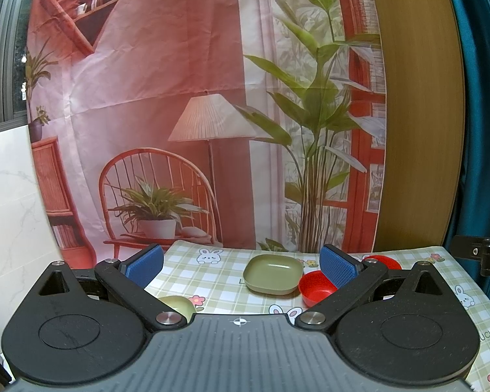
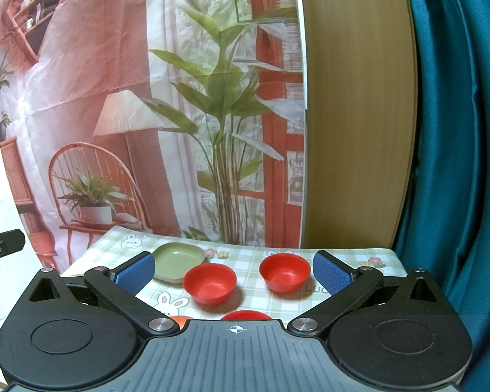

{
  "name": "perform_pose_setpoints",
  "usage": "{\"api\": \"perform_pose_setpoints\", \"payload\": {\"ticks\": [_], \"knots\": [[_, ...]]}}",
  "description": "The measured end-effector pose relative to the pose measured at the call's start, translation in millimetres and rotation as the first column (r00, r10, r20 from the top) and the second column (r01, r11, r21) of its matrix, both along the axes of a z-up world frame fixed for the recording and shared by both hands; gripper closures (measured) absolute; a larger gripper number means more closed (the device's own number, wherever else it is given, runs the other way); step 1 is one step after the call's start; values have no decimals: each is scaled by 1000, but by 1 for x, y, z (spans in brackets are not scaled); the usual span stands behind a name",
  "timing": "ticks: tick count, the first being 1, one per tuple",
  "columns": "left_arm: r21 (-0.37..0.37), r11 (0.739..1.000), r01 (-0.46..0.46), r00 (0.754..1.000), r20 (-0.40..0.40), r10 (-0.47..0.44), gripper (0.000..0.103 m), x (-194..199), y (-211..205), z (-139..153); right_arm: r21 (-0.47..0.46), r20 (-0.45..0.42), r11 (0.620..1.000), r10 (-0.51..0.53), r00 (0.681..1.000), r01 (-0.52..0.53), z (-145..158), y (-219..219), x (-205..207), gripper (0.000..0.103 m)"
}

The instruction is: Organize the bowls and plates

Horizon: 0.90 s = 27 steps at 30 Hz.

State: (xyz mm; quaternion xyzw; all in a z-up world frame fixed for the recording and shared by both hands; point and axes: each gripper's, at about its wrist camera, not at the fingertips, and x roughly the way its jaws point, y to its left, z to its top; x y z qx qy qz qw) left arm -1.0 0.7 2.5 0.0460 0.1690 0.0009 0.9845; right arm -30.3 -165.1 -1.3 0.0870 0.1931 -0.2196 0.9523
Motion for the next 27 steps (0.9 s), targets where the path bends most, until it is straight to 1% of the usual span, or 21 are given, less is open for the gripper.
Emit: {"api": "perform_pose_setpoints", "payload": {"ticks": [7, 12, 16, 19, 22, 24, 27], "knots": [[-5, 1000, 2, 1000, -5, -2, 0, 1, 0, 0, -2, 0, 1000, -1, 1000, 1, -3, -1, 2, 0], [-12, 1000, 3, 1000, -19, -3, 0, 12, 4, -1, -16, -6, 1000, -8, 1000, 8, 0, -3, 4, 0], [-11, 1000, -8, 1000, -22, 8, 0, 26, 13, -2, -17, -7, 1000, -5, 1000, 4, 0, -11, 17, 0], [12, 999, -32, 999, -21, 32, 1, 41, 23, -2, 9, -10, 1000, 4, 1000, -4, -5, -18, 32, 0], [34, 998, -47, 998, -27, 48, 1, 60, 41, -2, 40, -8, 999, 30, 1000, -30, -11, -25, 50, 0], [47, 996, -70, 997, -32, 72, 1, 72, 55, -2, 43, -18, 998, 37, 999, -36, -16, -27, 64, 0], [50, 995, -91, 994, -55, 93, 1, 92, 76, -3, 59, -20, 997, 56, 998, -54, -23, -29, 87, 0]]}}
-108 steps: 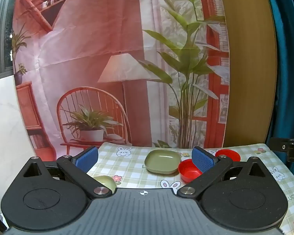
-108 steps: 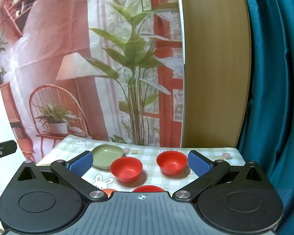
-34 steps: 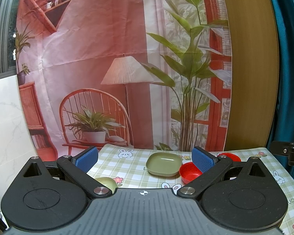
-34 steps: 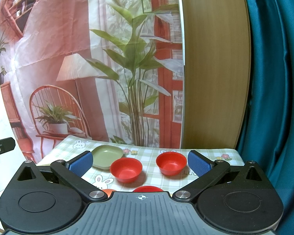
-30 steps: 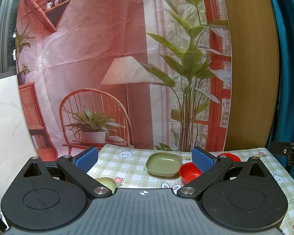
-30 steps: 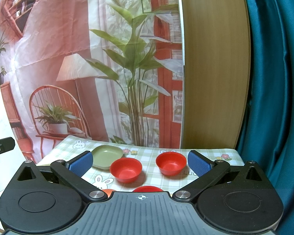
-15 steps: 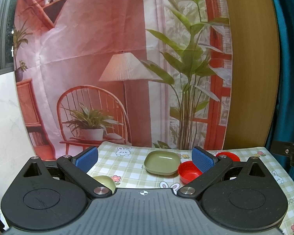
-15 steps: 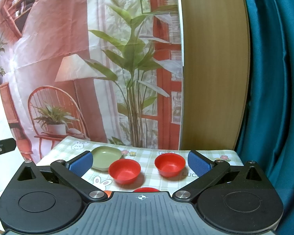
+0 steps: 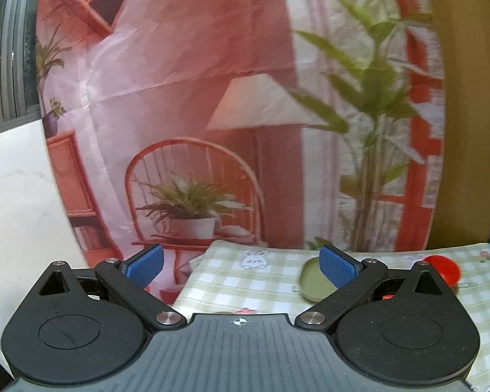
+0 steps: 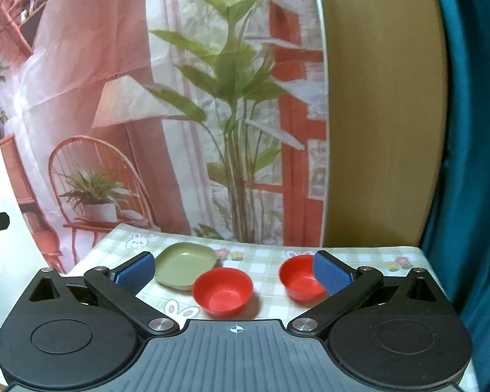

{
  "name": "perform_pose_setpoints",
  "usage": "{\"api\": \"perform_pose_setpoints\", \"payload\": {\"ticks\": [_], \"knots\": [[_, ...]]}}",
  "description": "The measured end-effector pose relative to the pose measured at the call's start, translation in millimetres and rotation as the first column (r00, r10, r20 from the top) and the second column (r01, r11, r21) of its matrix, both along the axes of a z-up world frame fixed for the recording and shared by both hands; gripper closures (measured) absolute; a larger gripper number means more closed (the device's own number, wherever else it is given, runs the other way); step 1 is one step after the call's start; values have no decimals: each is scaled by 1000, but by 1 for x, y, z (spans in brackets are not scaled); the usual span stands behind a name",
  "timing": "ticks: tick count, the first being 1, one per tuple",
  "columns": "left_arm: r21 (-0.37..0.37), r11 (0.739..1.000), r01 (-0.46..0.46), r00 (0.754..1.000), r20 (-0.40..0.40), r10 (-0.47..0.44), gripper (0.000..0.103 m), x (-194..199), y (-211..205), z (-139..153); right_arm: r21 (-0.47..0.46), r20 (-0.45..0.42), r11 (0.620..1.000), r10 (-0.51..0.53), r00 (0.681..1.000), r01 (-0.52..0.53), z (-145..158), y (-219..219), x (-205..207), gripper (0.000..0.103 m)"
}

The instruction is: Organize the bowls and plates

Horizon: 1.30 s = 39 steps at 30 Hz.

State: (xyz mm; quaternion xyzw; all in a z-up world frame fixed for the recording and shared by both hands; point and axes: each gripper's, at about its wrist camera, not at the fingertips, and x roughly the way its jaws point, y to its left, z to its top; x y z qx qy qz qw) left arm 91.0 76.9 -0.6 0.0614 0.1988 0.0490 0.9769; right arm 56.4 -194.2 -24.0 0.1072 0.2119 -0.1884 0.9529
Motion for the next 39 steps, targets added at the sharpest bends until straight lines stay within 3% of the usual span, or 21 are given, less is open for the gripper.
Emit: {"api": "perform_pose_setpoints", "payload": {"ticks": [9, 17, 21, 29, 33, 39], "knots": [[28, 998, -63, 998, -16, 64, 1, 37, 57, 0, 52, -8, 995, 84, 996, -84, -7, 11, 69, 1], [21, 996, -91, 992, -83, 93, 3, 72, 107, -21, 29, -62, 980, 201, 978, -199, -25, 61, 146, 6], [36, 995, -91, 987, -128, 95, 6, 86, 128, -41, 63, -76, 968, 248, 966, -243, -41, 86, 181, 8], [-2, 994, -112, 963, -247, 108, 11, 113, 174, -102, 97, -168, 938, 344, 924, -332, -93, 138, 247, 23], [-59, 991, -123, 948, -303, 100, 12, 123, 190, -135, 118, -237, 917, 399, 886, -382, -121, 158, 276, 37], [-86, 990, -110, 932, -356, 72, 12, 134, 195, -176, 132, -319, 898, 439, 840, -419, -157, 178, 300, 46]]}}
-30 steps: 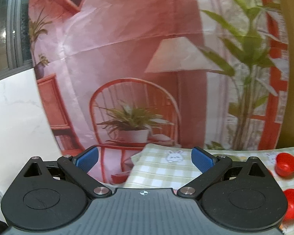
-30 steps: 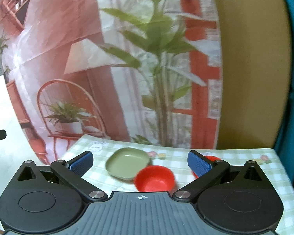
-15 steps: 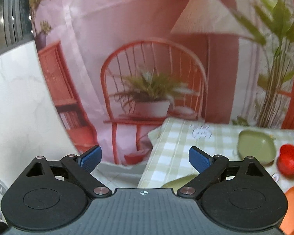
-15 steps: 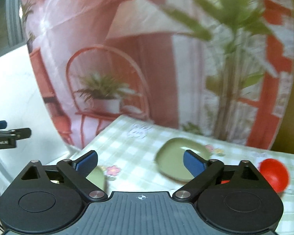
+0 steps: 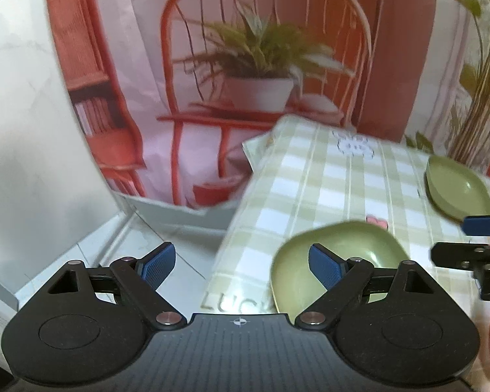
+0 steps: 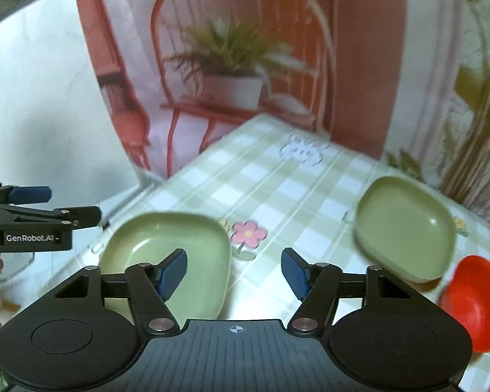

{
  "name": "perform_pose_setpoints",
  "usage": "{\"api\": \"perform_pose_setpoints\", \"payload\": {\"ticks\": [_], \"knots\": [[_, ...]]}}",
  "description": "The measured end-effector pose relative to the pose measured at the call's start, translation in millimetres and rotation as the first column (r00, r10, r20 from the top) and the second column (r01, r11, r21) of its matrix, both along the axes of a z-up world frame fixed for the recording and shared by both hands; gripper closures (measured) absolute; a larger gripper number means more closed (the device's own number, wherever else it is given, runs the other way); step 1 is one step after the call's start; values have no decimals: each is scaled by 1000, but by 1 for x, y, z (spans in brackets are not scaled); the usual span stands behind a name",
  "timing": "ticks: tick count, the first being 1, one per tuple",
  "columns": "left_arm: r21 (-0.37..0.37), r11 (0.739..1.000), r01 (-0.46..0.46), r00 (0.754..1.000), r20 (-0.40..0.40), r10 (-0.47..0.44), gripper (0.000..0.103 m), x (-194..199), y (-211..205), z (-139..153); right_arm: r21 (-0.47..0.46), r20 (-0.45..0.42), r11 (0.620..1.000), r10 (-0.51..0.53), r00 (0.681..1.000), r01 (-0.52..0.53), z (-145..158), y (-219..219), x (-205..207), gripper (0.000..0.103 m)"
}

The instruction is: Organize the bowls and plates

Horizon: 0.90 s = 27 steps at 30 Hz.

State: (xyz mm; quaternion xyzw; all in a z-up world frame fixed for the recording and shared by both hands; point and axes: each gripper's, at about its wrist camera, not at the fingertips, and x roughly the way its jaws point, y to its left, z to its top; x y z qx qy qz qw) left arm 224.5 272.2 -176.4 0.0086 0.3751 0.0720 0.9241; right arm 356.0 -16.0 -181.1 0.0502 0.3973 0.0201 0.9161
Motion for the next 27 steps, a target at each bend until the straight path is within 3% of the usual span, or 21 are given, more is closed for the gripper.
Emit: {"api": "perform_pose_setpoints", "payload": {"ticks": [4, 8, 11, 13, 14, 16, 19, 27], "knots": [[-13, 1000, 12, 999, -42, -13, 16, 3, -4, -22, -3, -50, 1000, 18, 999, -18, -22, 6, 5, 59], [-11, 1000, 24, 996, -82, -25, 23, 3, -6, -39, 4, -71, 999, 32, 997, -32, -36, 4, 6, 65], [-25, 999, 30, 995, -96, -32, 41, 1, -7, -46, 17, -80, 999, 41, 996, -39, -42, 3, 6, 71], [-35, 998, 58, 992, -113, -62, 74, -1, -10, -50, 22, -87, 999, 45, 995, -43, -45, 2, 7, 80], [-26, 997, 68, 990, -126, -71, 79, 0, -12, -52, 23, -89, 999, 46, 995, -44, -46, 2, 7, 83], [-7, 997, 77, 990, -120, -77, 81, -3, -16, -54, 29, -90, 998, 51, 995, -49, -47, 3, 6, 94], [-8, 996, 85, 990, -116, -85, 91, -7, -19, -54, 48, -82, 997, 58, 995, -55, -47, 1, 3, 94], [-6, 996, 90, 989, -118, -90, 91, -19, -30, -43, 103, -66, 995, 23, 998, -16, -39, -12, -15, 95]]}}
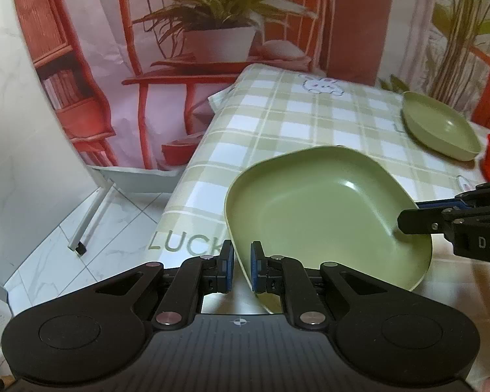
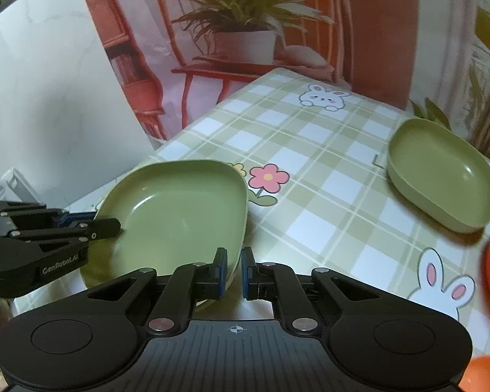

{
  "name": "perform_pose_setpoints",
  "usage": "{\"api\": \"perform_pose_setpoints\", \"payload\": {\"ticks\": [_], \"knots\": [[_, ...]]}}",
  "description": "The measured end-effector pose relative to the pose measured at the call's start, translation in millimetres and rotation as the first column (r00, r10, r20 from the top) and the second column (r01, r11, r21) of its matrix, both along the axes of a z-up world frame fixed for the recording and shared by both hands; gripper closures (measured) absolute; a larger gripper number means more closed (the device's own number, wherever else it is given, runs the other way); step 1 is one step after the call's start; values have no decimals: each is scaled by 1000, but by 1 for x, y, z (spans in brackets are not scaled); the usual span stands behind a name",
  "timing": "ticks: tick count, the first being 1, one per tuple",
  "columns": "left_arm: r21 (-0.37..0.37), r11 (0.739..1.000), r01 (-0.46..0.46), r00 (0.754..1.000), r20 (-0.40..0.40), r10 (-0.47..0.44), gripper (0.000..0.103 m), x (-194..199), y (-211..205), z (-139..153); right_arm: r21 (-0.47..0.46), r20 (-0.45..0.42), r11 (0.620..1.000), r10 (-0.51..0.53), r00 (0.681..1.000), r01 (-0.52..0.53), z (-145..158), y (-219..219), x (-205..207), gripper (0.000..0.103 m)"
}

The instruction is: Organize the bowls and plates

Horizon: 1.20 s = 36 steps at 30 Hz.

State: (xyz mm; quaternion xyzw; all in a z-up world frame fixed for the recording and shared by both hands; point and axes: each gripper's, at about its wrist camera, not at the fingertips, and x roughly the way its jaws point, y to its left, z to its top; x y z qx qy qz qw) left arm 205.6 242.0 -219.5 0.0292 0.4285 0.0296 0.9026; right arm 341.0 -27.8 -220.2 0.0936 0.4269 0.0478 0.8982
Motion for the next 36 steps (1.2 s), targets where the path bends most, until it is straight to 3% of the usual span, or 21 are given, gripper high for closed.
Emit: {"api": "perform_pose_setpoints", "payload": {"ticks": [14, 21, 31, 36], "knots": [[-9, 995, 102, 993, 55, -102, 88, -27, -77, 46, -11, 94, 998, -65, 993, 67, 46, -66, -66, 95], [-23, 986, 164, 984, 68, -162, 86, -36, -125, 60, -14, 103, 993, -112, 988, 114, 50, -111, -103, 95], [-64, 971, 229, 973, 52, -226, 85, -48, -181, 63, -38, 109, 991, -126, 986, 131, 53, -160, -153, 95], [-119, 966, 230, 973, 12, -230, 85, -54, -196, 54, -27, 88, 988, -147, 985, 150, 47, -179, -174, 95]]}}
